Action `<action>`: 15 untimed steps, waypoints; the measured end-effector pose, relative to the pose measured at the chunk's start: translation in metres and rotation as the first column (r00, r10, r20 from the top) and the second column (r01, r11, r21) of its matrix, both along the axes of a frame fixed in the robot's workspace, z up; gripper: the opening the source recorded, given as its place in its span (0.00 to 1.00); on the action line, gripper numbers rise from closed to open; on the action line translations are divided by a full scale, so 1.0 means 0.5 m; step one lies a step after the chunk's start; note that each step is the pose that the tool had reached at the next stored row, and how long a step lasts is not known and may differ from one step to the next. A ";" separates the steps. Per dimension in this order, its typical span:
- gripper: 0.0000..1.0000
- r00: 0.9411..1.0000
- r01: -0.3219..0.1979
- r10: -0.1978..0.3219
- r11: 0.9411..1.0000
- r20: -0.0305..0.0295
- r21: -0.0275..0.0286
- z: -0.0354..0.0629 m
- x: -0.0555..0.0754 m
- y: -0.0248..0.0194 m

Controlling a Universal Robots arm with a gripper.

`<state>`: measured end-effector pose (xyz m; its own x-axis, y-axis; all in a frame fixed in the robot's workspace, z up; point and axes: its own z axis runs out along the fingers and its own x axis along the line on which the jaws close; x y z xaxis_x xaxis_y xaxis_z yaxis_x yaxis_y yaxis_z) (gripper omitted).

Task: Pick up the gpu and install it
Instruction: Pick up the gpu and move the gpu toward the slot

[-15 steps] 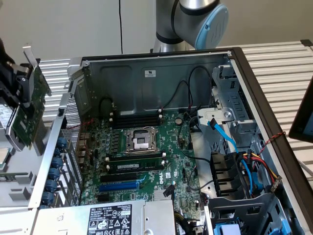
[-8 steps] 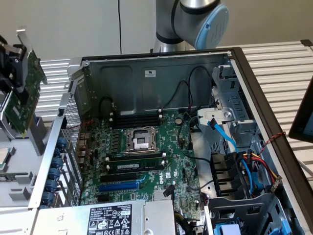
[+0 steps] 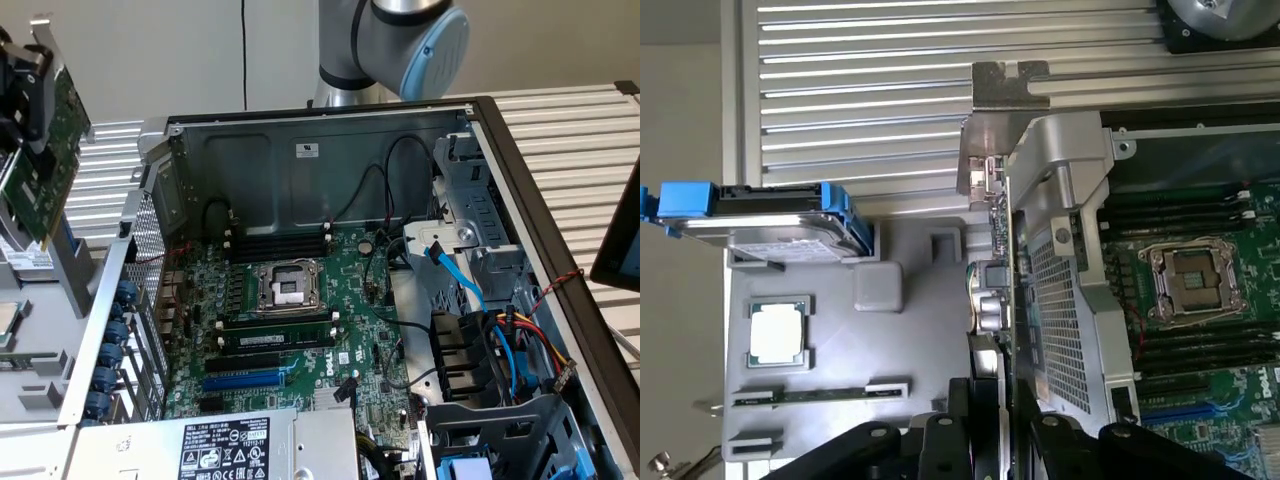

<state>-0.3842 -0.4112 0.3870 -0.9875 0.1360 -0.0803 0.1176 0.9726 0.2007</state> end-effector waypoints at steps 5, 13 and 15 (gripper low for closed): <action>0.28 1.000 0.000 0.000 1.000 -0.013 0.000 0.002 0.012 -0.0001; 0.28 1.000 0.000 0.000 1.000 -0.027 -0.013 0.029 0.065 -0.0003; 0.28 0.999 0.000 0.000 1.000 -0.032 -0.016 0.037 0.082 -0.0015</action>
